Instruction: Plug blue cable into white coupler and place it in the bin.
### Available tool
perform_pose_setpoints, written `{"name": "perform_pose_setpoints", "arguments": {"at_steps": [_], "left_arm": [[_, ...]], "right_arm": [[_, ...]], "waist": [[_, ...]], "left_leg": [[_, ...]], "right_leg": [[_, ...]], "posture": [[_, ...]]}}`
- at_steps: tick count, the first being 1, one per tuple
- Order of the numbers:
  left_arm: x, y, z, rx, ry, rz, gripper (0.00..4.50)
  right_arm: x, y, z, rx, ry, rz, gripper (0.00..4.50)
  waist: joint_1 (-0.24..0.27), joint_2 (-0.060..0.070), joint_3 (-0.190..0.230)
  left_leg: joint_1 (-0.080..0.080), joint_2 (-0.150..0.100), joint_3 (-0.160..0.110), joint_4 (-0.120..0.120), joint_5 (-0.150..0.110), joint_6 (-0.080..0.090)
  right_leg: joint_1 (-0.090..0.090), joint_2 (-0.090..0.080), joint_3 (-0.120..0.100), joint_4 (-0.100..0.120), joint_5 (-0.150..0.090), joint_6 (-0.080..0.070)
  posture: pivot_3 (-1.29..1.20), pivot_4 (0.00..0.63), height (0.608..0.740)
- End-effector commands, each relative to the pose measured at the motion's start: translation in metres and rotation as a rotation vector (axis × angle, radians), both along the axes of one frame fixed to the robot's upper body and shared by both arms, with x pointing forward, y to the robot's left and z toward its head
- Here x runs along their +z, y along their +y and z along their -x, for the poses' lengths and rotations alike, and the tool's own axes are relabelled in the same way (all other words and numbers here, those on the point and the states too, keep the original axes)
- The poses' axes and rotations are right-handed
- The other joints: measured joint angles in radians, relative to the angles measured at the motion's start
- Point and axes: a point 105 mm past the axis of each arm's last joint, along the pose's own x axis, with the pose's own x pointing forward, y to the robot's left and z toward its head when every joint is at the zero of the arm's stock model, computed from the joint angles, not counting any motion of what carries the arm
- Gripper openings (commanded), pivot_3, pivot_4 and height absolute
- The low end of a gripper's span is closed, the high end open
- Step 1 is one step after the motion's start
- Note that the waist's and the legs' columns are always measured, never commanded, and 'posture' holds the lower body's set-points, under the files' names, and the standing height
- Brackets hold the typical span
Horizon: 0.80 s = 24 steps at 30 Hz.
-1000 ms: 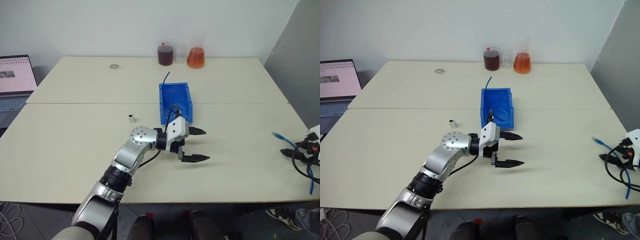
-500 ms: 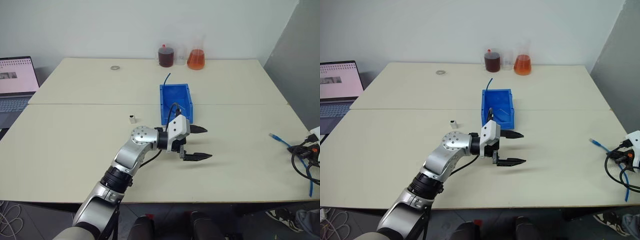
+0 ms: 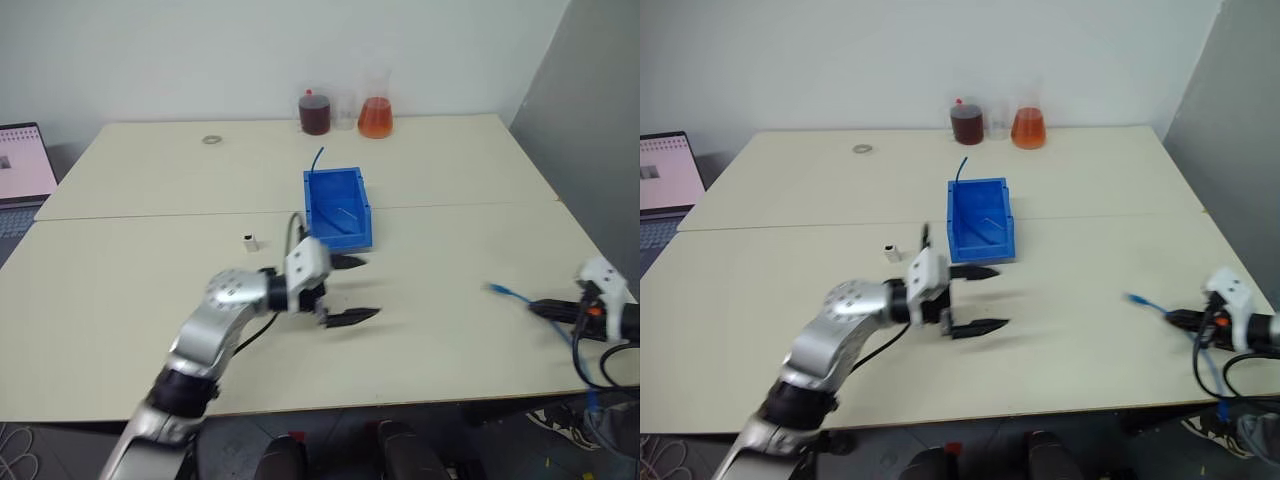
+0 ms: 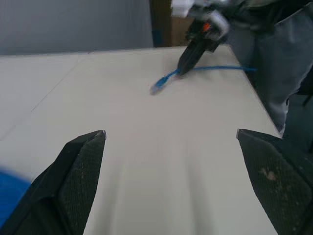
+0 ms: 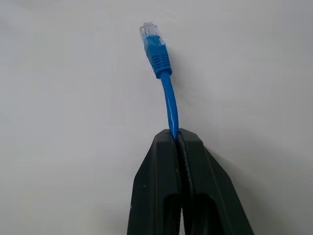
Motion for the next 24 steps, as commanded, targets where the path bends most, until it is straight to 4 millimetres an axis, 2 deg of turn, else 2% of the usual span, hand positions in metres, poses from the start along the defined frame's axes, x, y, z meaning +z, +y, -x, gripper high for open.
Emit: {"name": "perform_pose_setpoints", "arguments": {"at_steps": [1, 4, 7, 10, 12, 15, 17, 21, 24], "left_arm": [[0.016, 0.032, 0.018, 0.198, -0.064, -0.018, 4.5], [0.007, 0.06, 0.033, 0.439, -0.047, 0.001, 4.5], [-0.011, 0.077, 0.053, 0.658, -0.012, 0.04, 4.5], [-0.034, 0.082, 0.073, 0.795, 0.049, 0.057, 4.5], [-0.05, 0.088, 0.087, 0.903, 0.095, 0.071, 4.5], [-0.06, 0.094, 0.095, 1.016, 0.124, 0.11, 4.5], [-0.062, 0.095, 0.095, 1.041, 0.119, 0.123, 4.5], [-0.06, 0.086, 0.091, 1.042, 0.099, 0.153, 4.5], [-0.059, 0.086, 0.091, 1.052, 0.094, 0.156, 4.5]], "right_arm": [[0.017, 0.068, -0.007, 0.165, -0.126, 0.016, 0.03], [0.019, 0.122, -0.019, 0.252, -0.159, -0.017, 0.03], [0.021, 0.173, -0.03, 0.353, -0.18, -0.031, 0.03], [0.019, 0.209, -0.036, 0.456, -0.2, -0.007, 0.03], [0.009, 0.232, -0.04, 0.557, -0.229, 0.065, 0.03], [0.002, 0.259, -0.043, 0.613, -0.221, 0.083, 0.03], [-0.005, 0.27, -0.041, 0.653, -0.206, 0.103, 0.03], [-0.035, 0.272, -0.044, 0.631, -0.155, 0.178, 0.03], [-0.043, 0.272, -0.044, 0.613, -0.141, 0.179, 0.03]], "waist": [[0.002, -0.001, 0.0], [0.011, -0.004, 0.004], [0.021, -0.006, 0.005], [0.036, -0.007, 0.006], [0.038, -0.007, 0.006], [0.028, -0.006, 0.006], [0.024, -0.008, 0.007], [0.026, -0.008, 0.007], [0.017, -0.008, 0.007]], "left_leg": [[0.001, 0.0, -0.001, 0.0, 0.0, 0.0], [-0.001, -0.001, -0.004, 0.001, 0.0, 0.0], [-0.002, -0.003, -0.003, 0.002, 0.0, 0.0], [-0.003, -0.003, -0.003, 0.003, 0.0, 0.0], [-0.003, -0.003, -0.003, 0.002, 0.0, -0.001], [-0.003, -0.004, 0.002, 0.001, -0.002, -0.001], [-0.003, -0.004, 0.007, 0.002, -0.005, -0.001], [-0.003, -0.004, 0.011, 0.002, -0.009, 0.0], [-0.001, -0.003, 0.015, 0.002, -0.011, 0.001]], "right_leg": [[0.001, 0.001, -0.001, 0.0, 0.0, 0.0], [0.001, -0.001, -0.005, -0.001, 0.0, 0.001], [0.001, -0.003, -0.004, -0.002, 0.0, 0.002], [0.0, -0.004, -0.005, -0.003, 0.001, 0.001], [0.0, -0.004, -0.005, -0.003, 0.001, 0.0], [-0.001, -0.006, -0.002, -0.006, 0.002, -0.002], [-0.002, -0.006, 0.004, -0.006, 0.002, -0.002], [-0.004, -0.005, 0.008, -0.005, 0.001, -0.003], [-0.004, -0.005, 0.012, -0.004, 0.0, -0.002]], "posture": [[0.0, 0.15, 0.74], [0.0, 0.15, 0.74], [0.0, 0.15, 0.74], [0.0, 0.15, 0.74], [0.0, 0.15, 0.74], [0.0, 0.15, 0.74], [0.0, 0.15, 0.74], [0.0, 0.15, 0.74], [0.0, 0.15, 0.74]]}}
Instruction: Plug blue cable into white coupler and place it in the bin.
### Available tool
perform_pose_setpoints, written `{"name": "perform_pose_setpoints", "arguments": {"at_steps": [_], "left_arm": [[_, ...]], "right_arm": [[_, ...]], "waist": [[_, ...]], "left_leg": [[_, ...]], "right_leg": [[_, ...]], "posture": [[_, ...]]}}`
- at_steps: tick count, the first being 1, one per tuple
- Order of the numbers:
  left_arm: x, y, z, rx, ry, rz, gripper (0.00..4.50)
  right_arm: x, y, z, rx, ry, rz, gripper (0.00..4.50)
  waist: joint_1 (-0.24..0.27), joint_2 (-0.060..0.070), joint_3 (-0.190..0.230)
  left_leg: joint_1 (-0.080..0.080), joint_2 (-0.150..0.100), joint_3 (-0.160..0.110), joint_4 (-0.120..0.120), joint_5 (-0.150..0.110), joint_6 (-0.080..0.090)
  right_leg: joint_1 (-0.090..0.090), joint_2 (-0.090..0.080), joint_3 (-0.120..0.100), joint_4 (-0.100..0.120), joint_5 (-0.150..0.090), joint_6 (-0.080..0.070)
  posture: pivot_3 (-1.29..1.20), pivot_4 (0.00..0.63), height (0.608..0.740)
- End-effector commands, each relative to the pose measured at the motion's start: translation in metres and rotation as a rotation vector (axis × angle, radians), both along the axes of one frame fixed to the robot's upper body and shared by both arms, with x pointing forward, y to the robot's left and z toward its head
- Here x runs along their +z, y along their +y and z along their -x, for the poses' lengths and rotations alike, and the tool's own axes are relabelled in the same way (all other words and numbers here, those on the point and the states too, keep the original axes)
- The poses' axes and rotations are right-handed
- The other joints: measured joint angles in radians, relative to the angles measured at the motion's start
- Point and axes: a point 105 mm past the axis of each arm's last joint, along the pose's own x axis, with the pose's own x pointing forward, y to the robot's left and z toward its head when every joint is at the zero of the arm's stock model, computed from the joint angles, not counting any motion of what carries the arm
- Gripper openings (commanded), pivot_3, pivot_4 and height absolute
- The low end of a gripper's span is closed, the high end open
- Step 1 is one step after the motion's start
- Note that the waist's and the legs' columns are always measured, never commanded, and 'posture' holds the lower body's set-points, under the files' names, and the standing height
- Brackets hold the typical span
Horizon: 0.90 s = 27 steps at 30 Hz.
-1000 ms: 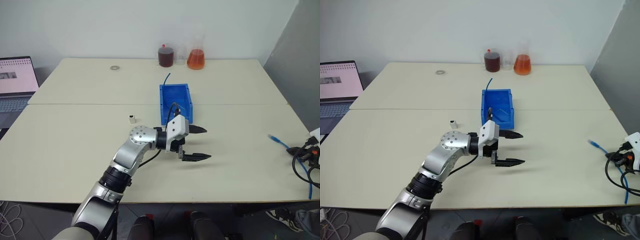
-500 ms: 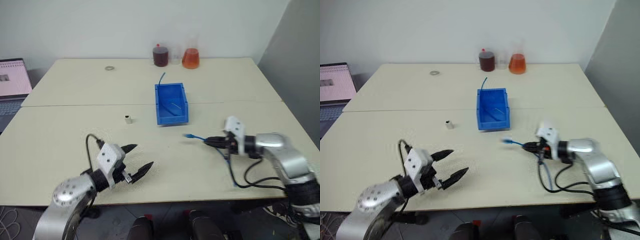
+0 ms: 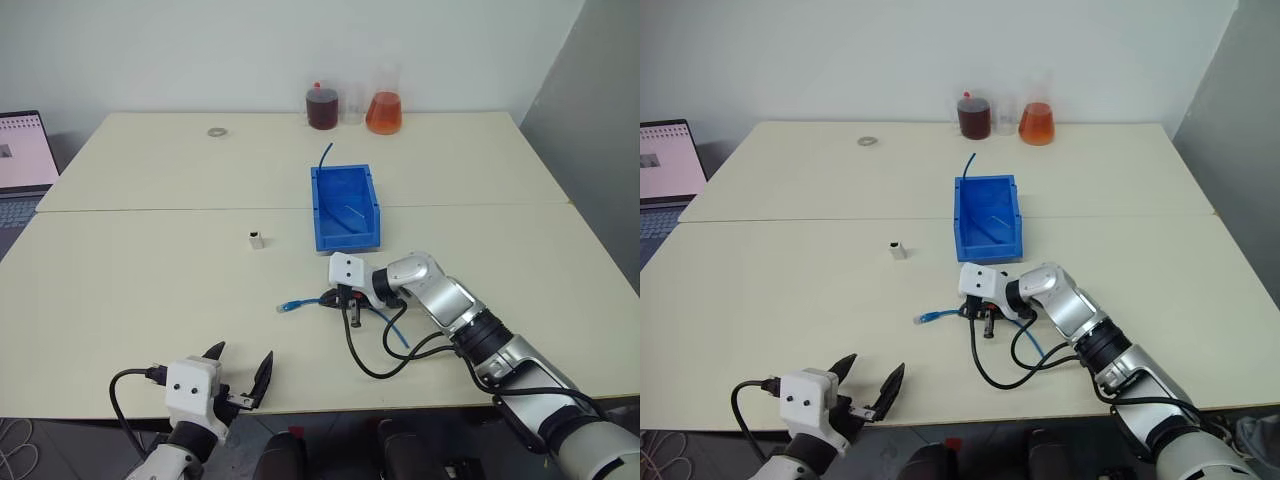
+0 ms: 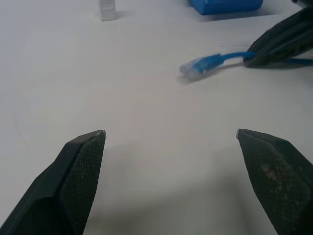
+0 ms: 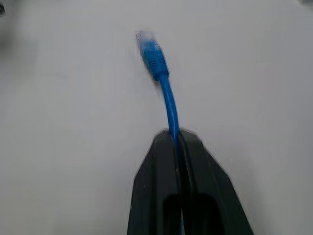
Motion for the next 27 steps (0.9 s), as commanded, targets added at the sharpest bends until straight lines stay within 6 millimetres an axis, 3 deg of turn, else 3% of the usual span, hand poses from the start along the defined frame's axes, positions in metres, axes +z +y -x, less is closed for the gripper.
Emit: {"name": "perform_pose_setpoints", "arguments": {"at_steps": [1, 11, 18, 20, 23, 27], "left_arm": [[0.008, -0.001, 0.0, 0.01, -0.039, -0.004, 4.5], [0.009, 0.0, -0.009, -0.036, -0.043, -0.017, 4.5], [0.011, 0.008, -0.018, -0.101, -0.047, -0.057, 4.5], [0.015, 0.012, -0.025, -0.127, -0.059, -0.073, 4.5], [0.028, 0.021, -0.052, -0.262, -0.075, -0.123, 4.5], [0.026, 0.026, -0.072, -0.504, 0.01, -0.162, 4.5]], "right_arm": [[-0.015, -0.003, -0.002, -0.039, 0.014, 0.04, 0.47], [-0.004, -0.006, 0.002, -0.056, 0.031, -0.015, 2.61], [0.005, -0.014, 0.007, -0.108, 0.048, -0.067, 4.47], [0.013, -0.018, 0.007, -0.123, 0.036, -0.1, 4.47], [0.047, -0.036, 0.018, -0.104, 0.096, -0.223, 4.47], [0.083, -0.061, 0.038, -0.111, 0.225, -0.356, 4.47]], "waist": [[-0.011, -0.001, -0.001], [-0.017, -0.001, -0.001], [-0.016, -0.001, -0.001], [-0.016, -0.001, -0.001], [-0.006, -0.002, 0.001], [0.005, -0.002, 0.001]], "left_leg": [[0.001, 0.0, 0.002, 0.0, 0.0, 0.0], [0.003, 0.002, 0.002, 0.001, 0.0, 0.0], [0.0, 0.002, 0.002, 0.0, -0.001, 0.001], [0.0, 0.002, 0.002, 0.0, -0.001, 0.001], [-0.001, 0.002, 0.002, 0.001, -0.001, 0.001], [-0.002, 0.002, -0.002, 0.001, -0.001, 0.001]], "right_leg": [[0.0, 0.001, 0.002, 0.001, 0.0, 0.0], [0.0, 0.003, 0.003, 0.002, -0.003, 0.005], [-0.003, 0.003, 0.003, 0.002, -0.003, 0.001], [-0.003, 0.003, 0.003, 0.002, -0.003, 0.001], [-0.003, 0.003, 0.002, 0.003, -0.002, 0.001], [-0.003, 0.004, -0.001, 0.004, -0.002, 0.001]], "posture": [[0.0, 0.15, 0.74], [0.0, 0.15, 0.74], [0.0, 0.15, 0.74], [0.0, 0.15, 0.74], [0.0, 0.15, 0.74], [0.0, 0.15, 0.74]]}}
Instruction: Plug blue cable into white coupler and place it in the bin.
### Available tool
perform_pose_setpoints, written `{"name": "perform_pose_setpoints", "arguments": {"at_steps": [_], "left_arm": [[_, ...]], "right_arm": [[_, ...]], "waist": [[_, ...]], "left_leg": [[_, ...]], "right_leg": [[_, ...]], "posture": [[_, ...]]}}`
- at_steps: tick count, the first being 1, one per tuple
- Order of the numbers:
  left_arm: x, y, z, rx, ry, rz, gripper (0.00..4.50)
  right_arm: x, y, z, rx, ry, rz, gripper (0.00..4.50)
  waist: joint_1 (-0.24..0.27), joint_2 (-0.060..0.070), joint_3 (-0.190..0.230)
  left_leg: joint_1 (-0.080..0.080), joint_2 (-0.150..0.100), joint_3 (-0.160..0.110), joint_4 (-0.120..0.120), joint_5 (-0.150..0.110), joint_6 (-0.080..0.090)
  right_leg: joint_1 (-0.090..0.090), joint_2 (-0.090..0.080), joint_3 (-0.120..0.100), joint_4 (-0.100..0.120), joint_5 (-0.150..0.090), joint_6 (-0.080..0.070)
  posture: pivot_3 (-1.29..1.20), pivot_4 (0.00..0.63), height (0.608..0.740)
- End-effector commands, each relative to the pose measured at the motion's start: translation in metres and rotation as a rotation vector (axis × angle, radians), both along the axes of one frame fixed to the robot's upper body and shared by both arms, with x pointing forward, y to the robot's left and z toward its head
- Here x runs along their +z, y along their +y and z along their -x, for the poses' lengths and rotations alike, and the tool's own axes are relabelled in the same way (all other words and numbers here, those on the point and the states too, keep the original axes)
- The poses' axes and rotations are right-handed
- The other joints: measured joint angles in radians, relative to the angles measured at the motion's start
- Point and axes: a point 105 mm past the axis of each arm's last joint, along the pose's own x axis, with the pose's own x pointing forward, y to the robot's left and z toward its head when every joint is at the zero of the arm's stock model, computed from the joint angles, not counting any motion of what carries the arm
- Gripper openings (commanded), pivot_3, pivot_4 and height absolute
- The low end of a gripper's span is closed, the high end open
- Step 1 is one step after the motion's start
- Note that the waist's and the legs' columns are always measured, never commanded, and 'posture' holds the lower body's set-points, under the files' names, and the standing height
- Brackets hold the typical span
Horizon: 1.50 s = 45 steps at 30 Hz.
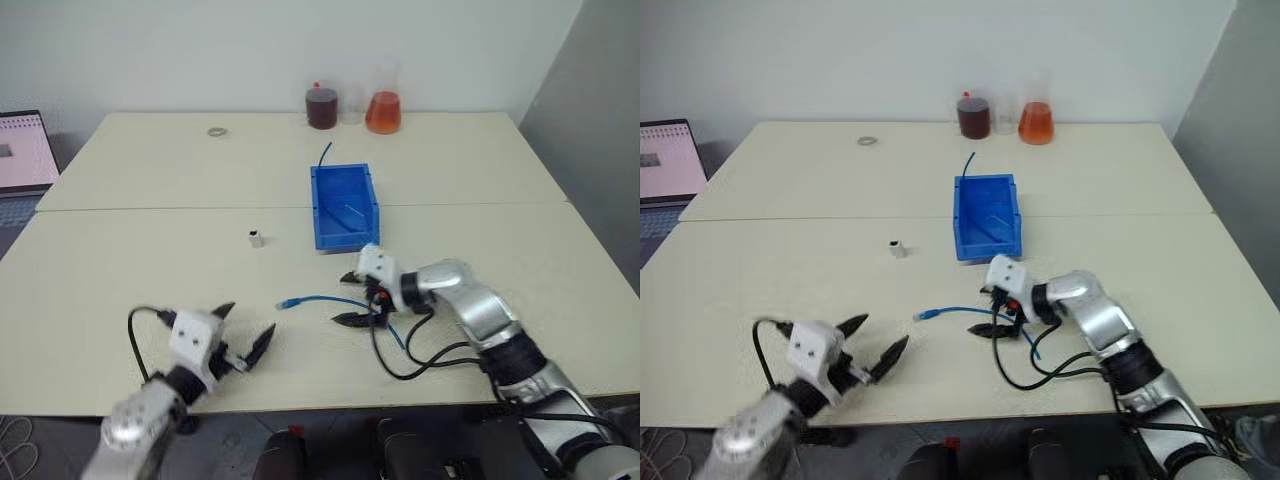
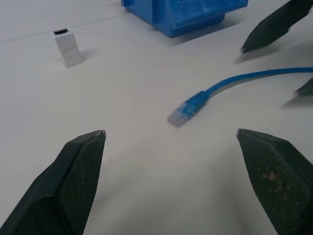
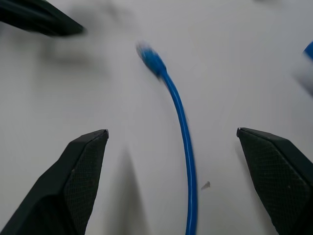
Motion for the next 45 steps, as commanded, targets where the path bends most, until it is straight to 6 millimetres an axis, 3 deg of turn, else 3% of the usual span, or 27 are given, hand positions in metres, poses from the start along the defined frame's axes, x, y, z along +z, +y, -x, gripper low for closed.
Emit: {"name": "perform_pose_setpoints", "arguments": {"at_steps": [1, 6, 10, 16, 19, 25, 36, 42, 45], "left_arm": [[0.001, 0.0, -0.012, -0.24, 0.08, -0.026, 4.5], [0.003, -0.004, -0.041, -0.49, 0.141, -0.098, 4.5], [-0.003, -0.012, -0.058, -0.621, 0.176, -0.164, 4.5], [-0.016, -0.027, -0.054, -0.789, 0.21, -0.209, 4.5], [-0.021, -0.024, -0.049, -0.806, 0.214, -0.22, 4.09], [-0.027, -0.013, -0.045, -0.796, 0.225, -0.239, 2.66], [-0.029, -0.013, -0.046, -0.795, 0.22, -0.247, 0.31], [-0.023, -0.015, -0.051, -0.752, 0.22, -0.216, 0.25], [0.017, -0.034, -0.073, -0.629, 0.157, -0.03, 0.25]], "right_arm": [[0.046, -0.021, 0.022, 0.019, 0.063, -0.136, 4.47], [0.064, -0.049, 0.042, -0.001, 0.1, -0.122, 4.47], [0.068, -0.059, 0.045, -0.065, 0.093, -0.106, 4.47], [0.068, -0.064, 0.044, -0.158, 0.074, -0.111, 4.47], [0.066, -0.068, 0.045, -0.194, 0.071, -0.111, 4.5], [0.066, -0.071, 0.044, -0.243, 0.072, -0.122, 4.5], [0.063, -0.074, 0.042, -0.268, 0.074, -0.115, 4.5], [0.065, -0.076, 0.04, -0.282, 0.065, -0.124, 4.5], [0.078, -0.075, 0.032, -0.336, 0.031, -0.209, 4.5]], "waist": [[0.001, 0.0, 0.0], [0.009, 0.0, 0.0], [0.007, 0.0, 0.0], [0.006, 0.0, 0.0], [0.009, 0.0, 0.0], [0.007, 0.0, 0.0], [0.007, 0.0, -0.001], [0.006, 0.0, -0.001], [0.008, 0.0, -0.001]], "left_leg": [[0.0, 0.0, 0.0, 0.0, 0.0, 0.0], [-0.002, 0.0, 0.001, -0.001, 0.0, 0.0], [-0.011, 0.0, 0.001, 0.0, 0.0, 0.0], [-0.013, 0.0, 0.001, 0.0, 0.0, 0.0], [-0.014, -0.001, 0.001, 0.0, 0.0, 0.0], [-0.014, -0.001, 0.001, 0.001, 0.0, 0.0], [-0.013, 0.0, 0.001, 0.001, 0.0, 0.0], [-0.013, 0.0, 0.001, 0.001, 0.0, 0.0], [-0.014, 0.0, 0.0, 0.001, 0.0, 0.0]], "right_leg": [[0.0, 0.0, 0.0, -0.001, 0.0, 0.0], [-0.001, 0.0, 0.0, -0.001, 0.0, -0.001], [-0.009, 0.0, 0.0, -0.001, 0.0, -0.001], [-0.012, 0.0, -0.001, 0.0, 0.0, -0.001], [-0.012, -0.001, -0.001, 0.0, 0.0, -0.001], [-0.012, -0.001, 0.0, 0.0, 0.001, 0.0], [-0.012, -0.001, 0.0, 0.001, 0.001, 0.0], [-0.012, -0.001, 0.0, 0.001, 0.001, 0.0], [-0.011, -0.001, -0.001, 0.001, 0.001, 0.0]], "posture": [[0.0, 0.15, 0.74], [0.0, 0.15, 0.74], [0.0, 0.15, 0.74], [0.0, 0.15, 0.74], [0.0, 0.15, 0.74], [0.0, 0.15, 0.74], [0.0, 0.15, 0.74], [0.0, 0.15, 0.74], [0.0, 0.15, 0.74]]}}
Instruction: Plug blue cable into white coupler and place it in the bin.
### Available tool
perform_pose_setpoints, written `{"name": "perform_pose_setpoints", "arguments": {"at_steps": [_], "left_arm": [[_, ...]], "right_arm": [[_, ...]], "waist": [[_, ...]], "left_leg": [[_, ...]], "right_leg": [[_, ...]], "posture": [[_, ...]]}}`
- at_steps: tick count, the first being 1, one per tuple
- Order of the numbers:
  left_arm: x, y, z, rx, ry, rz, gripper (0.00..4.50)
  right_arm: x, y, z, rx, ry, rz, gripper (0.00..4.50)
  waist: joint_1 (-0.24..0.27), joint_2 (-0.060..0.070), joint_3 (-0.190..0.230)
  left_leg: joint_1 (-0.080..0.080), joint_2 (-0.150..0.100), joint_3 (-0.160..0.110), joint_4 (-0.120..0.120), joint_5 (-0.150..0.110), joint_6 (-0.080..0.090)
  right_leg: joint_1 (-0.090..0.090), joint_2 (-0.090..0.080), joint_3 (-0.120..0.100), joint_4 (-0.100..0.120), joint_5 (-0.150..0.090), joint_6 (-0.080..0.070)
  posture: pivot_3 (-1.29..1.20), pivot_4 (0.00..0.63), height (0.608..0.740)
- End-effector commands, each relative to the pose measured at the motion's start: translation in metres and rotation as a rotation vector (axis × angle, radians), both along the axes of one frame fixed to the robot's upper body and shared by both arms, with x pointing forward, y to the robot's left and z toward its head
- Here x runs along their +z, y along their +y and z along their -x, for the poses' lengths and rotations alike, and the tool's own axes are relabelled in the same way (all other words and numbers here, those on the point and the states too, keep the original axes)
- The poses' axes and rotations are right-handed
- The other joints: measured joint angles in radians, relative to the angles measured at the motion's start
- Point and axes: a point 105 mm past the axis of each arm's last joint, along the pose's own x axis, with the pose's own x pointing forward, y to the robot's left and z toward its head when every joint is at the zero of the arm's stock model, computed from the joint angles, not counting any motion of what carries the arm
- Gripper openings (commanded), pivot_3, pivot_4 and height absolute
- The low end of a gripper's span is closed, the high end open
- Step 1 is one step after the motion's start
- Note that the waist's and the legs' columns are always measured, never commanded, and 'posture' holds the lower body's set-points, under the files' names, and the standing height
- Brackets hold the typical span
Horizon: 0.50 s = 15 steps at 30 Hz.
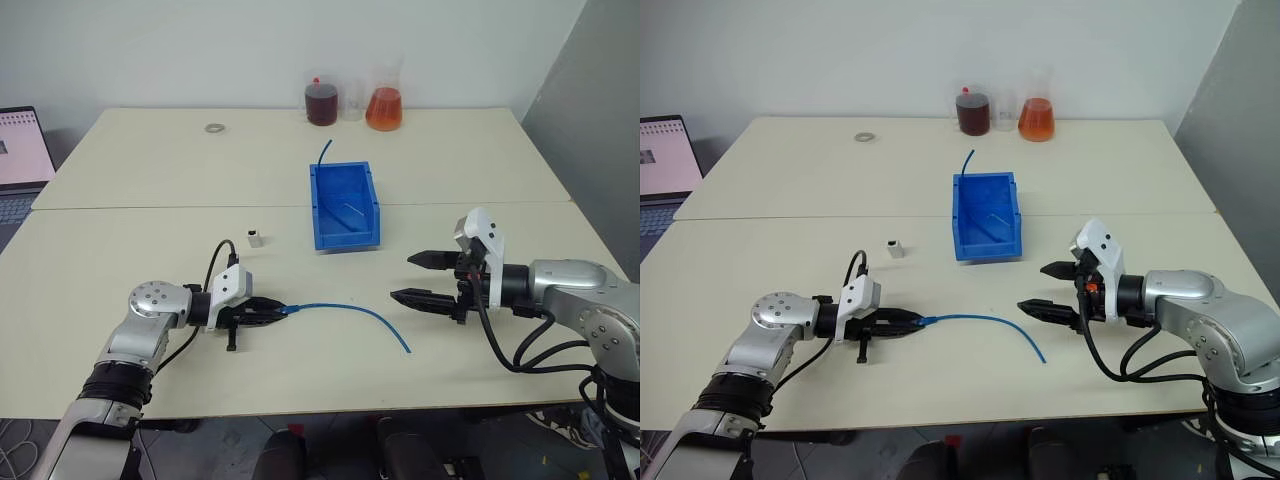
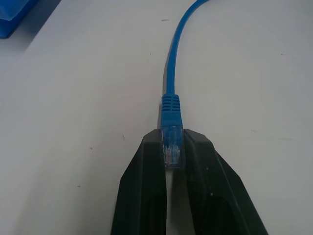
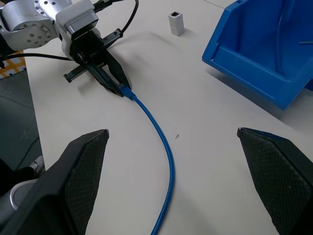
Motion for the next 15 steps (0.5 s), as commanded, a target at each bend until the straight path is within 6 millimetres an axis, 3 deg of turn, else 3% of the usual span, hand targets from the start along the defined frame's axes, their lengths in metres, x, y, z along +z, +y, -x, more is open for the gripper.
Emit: {"name": "perform_pose_setpoints", "arguments": {"at_steps": [1, 6, 10, 13, 15], "left_arm": [[0.049, -0.025, -0.02, 0.131, 0.01, 0.214, 0.25], [0.12, -0.061, -0.023, 0.171, 0.012, 0.492, 0.25], [0.162, -0.082, -0.017, 0.167, 0.031, 0.662, 0.25], [0.175, -0.091, -0.009, 0.131, 0.091, 0.747, 0.25], [0.173, -0.094, 0.0, 0.09, 0.162, 0.758, 0.25]], "right_arm": [[0.024, 0.0, -0.007, -0.059, -0.093, -0.101, 4.5], [0.031, 0.009, -0.007, -0.083, -0.082, -0.211, 4.5], [0.036, 0.024, -0.001, -0.037, -0.032, -0.331, 4.5], [0.038, 0.03, -0.003, -0.037, 0.014, -0.415, 4.5], [0.04, 0.031, -0.008, -0.039, 0.045, -0.464, 4.5]], "waist": [[0.001, -0.001, 0.0], [0.015, -0.001, 0.001], [0.017, -0.001, 0.0], [0.016, -0.001, 0.0], [0.014, -0.001, 0.0]], "left_leg": [[0.0, 0.0, 0.0, 0.001, 0.0, 0.0], [-0.006, 0.0, -0.008, 0.007, 0.0, 0.0], [-0.005, 0.0, -0.008, 0.008, 0.0, 0.0], [-0.005, 0.0, -0.01, 0.009, 0.0, 0.0], [-0.004, 0.0, -0.01, 0.01, 0.0, 0.0]], "right_leg": [[0.0, 0.0, 0.0, 0.001, 0.0, 0.0], [0.0, 0.0, -0.007, 0.001, 0.001, 0.001], [0.001, 0.0, -0.007, 0.002, 0.001, 0.001], [0.001, 0.0, -0.008, 0.005, 0.001, 0.001], [0.001, 0.0, -0.008, 0.007, 0.001, 0.001]], "posture": [[0.0, 0.15, 0.74], [0.0, 0.15, 0.74], [0.0, 0.15, 0.74], [0.0, 0.15, 0.74], [0.0, 0.15, 0.74]]}}
